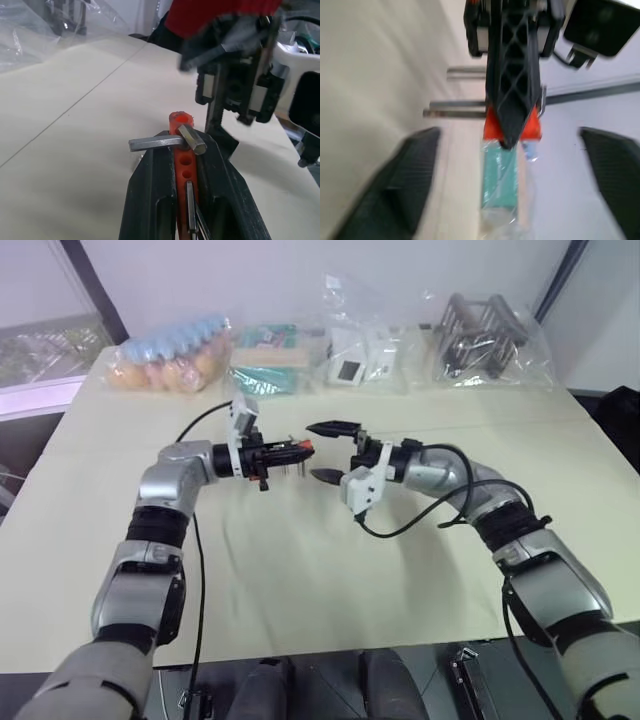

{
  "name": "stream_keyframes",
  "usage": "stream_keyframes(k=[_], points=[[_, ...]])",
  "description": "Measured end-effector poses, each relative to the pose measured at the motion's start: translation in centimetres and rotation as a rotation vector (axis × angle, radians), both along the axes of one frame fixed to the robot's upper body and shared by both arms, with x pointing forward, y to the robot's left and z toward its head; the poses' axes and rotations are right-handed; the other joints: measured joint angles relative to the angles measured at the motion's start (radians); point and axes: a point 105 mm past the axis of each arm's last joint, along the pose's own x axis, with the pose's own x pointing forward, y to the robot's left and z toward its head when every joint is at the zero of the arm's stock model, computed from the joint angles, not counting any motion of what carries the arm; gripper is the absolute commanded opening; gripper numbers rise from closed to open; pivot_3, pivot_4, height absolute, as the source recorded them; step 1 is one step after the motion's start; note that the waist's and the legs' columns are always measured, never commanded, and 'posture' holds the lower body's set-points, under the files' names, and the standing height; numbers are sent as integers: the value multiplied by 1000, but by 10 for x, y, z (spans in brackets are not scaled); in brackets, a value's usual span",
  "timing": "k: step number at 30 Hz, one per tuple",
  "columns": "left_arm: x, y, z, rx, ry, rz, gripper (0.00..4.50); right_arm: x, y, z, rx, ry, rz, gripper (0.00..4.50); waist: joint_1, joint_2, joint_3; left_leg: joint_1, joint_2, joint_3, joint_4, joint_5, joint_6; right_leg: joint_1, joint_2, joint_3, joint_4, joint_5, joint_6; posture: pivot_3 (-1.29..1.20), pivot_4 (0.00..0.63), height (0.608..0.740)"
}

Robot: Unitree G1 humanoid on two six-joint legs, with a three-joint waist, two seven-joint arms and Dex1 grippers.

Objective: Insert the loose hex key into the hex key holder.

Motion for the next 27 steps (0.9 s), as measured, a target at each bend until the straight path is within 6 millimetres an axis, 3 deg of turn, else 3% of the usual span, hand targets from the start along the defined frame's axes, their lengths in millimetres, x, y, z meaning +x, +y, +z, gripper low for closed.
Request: stream_keyframes(k=[4,7,10,18,27], points=[[-6,3,-1,37,-60,18,0,11,-18,2,90,123,-132,4431,1,0,0,0,0,0,1,0,0,0,0,0,0,0,0,0,150,740],[-18,8,-3,94,-120,15,0,31,-51,3,267,410,-370,4431,2,0,0,0,0,0,1,0,0,1,0,0,0,0,0,0,150,740],[-27,12,-10,126,-137,26,0,29,-66,-7,376,687,-482,4431,3,0,0,0,0,-1,1,0,1,0,0,0,0,0,0,0,150,740],[-41,8,-15,145,-183,103,0,8,-68,-35,559,1176,-682,4431,26,1,0,0,0,0,1,-1,2,0,-1,0,0,0,0,0,150,740],[-38,8,-15,137,-177,170,0,-2,-62,-71,614,1310,-815,4431,34,1,0,0,0,0,2,-1,2,1,-1,0,0,0,0,0,150,740]])
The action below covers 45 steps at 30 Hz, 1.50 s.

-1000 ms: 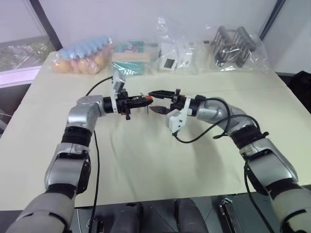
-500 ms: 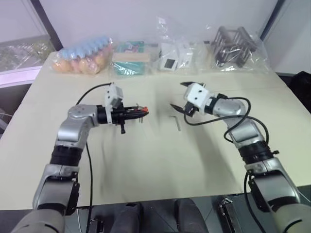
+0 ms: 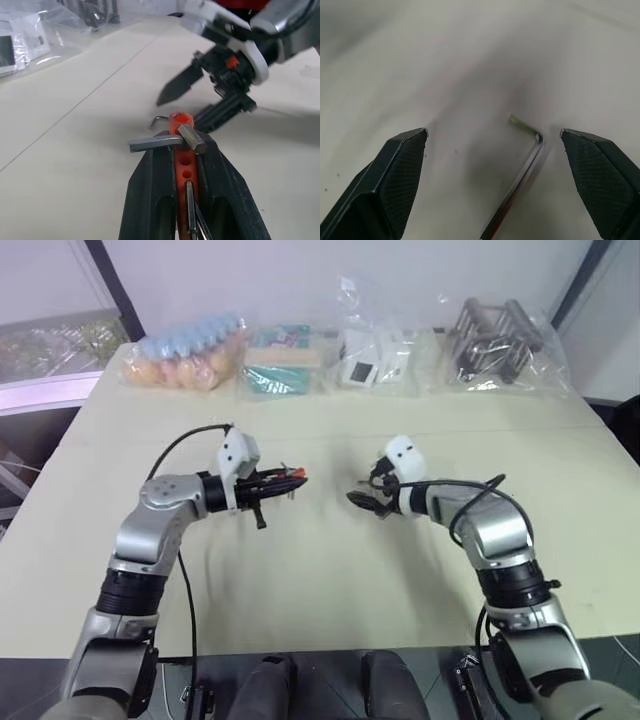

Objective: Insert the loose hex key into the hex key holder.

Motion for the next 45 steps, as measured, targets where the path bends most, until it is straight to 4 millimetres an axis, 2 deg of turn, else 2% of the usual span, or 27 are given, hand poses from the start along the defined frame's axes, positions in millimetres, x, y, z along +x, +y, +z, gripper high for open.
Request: stream_keyframes(k=[7,8,10,12,17,25,29,30,32,33,35,37,40,45], points=[[3,2,-2,7,-5,13,0,3,-10,-7,-36,-1,-67,4431,-3,0,0,0,0,0,0,0,0,0,0,0,0,0,0,0,150,740],[3,2,-3,5,-6,13,0,3,-11,-7,-36,-1,-72,4197,-3,0,0,0,0,0,0,0,0,0,0,0,0,0,0,0,150,740],[3,-2,-3,0,-16,8,0,4,-12,-9,-33,4,-86,3518,-2,0,-1,0,0,0,0,0,0,0,0,0,0,0,0,0,150,740],[2,-7,-7,0,-8,-3,0,5,-15,-9,-31,4,-110,2618,-1,-1,-1,0,0,0,0,0,0,1,0,0,0,0,0,0,150,740],[6,-10,-9,-11,-6,1,0,7,-9,-11,22,37,-130,39,-8,-1,-2,1,1,0,-1,0,0,1,1,0,0,0,0,0,150,740],[7,-12,-7,-22,-24,7,0,11,-7,-14,-6,15,-120,39,-9,-3,-4,2,1,0,0,-3,5,2,1,0,0,0,0,0,150,740],[7,-11,-9,-20,-20,8,0,26,-8,-5,67,-63,-153,39,-7,-1,-3,1,0,0,0,-3,5,1,0,0,0,0,0,0,150,740],[8,-9,-10,-18,-12,9,0,31,-5,4,121,-103,-148,39,-8,-1,-3,1,0,0,0,-3,5,1,0,0,0,0,0,0,150,740],[12,-7,-11,-16,7,9,0,40,10,50,272,-264,-97,39,-11,0,-1,-1,0,1,-1,1,-1,-2,0,0,0,0,0,0,150,740],[14,-8,-8,-19,8,0,0,42,16,79,361,-348,-71,39,-11,0,-1,-1,1,0,-1,1,-1,-2,1,0,1,0,0,0,150,740],[18,-10,1,-28,-1,-17,0,39,24,129,595,-438,-31,39,-10,0,-1,-1,1,-1,-1,1,-1,-2,1,-1,0,0,0,0,150,740],[22,-12,10,-36,-10,-37,0,30,29,157,813,-449,18,39,-6,0,-2,-1,0,-2,-1,1,-1,0,0,-2,0,0,0,0,150,740],[29,-17,22,-81,3,-63,0,20,33,160,942,-406,67,39,-2,0,-2,-1,0,-2,0,1,-1,0,0,-2,0,0,0,0,150,740],[37,-29,45,-156,1,-112,0,12,39,148,974,-357,108,39,-13,0,-1,-1,0,-1,-1,0,-1,-1,0,-1,1,0,0,0,150,740]])
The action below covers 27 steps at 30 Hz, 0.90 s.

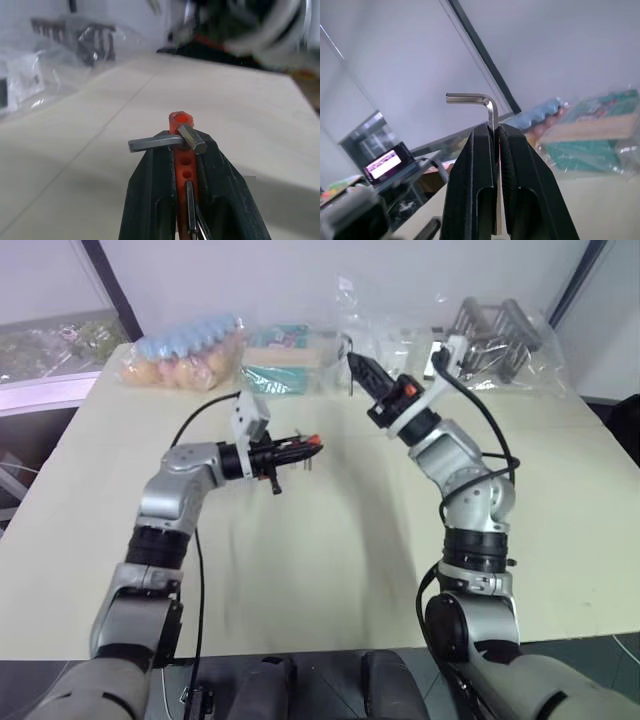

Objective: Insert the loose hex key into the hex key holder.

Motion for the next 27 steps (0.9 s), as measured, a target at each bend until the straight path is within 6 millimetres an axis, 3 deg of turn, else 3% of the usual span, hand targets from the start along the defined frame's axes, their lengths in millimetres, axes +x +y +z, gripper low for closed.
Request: stream_keyframes(k=[18,27], points=[[0,-26,10,-57,-9,-102,0,-19,19,-1,-20,-40,71,39,-18,0,0,0,0,0,-1,0,0,0,0,0,0,0,0,0,150,740],[-3,-32,14,-100,19,-117,0,-19,9,-3,-38,-41,57,39,-18,0,0,0,0,0,0,0,0,0,0,0,0,0,0,0,150,740]])
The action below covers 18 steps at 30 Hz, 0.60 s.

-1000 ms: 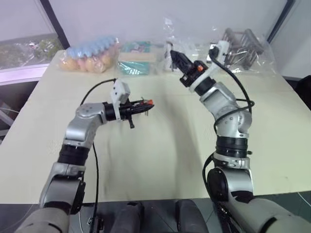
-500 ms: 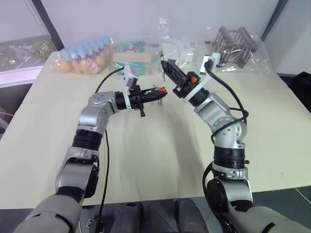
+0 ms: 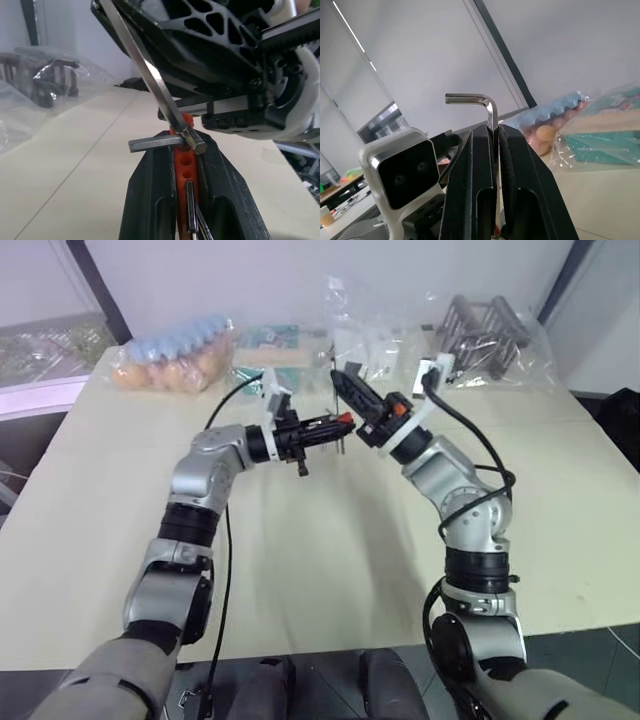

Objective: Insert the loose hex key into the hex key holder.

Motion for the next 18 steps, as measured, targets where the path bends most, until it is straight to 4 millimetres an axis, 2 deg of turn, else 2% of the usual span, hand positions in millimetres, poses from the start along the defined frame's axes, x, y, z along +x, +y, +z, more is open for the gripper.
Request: stream_keyframes(k=[18], points=[[-1,8,-6,29,-13,32,0,1,-6,-2,2,7,-13,39,1,0,0,0,0,0,0,0,0,0,0,0,0,0,0,0,150,740]])
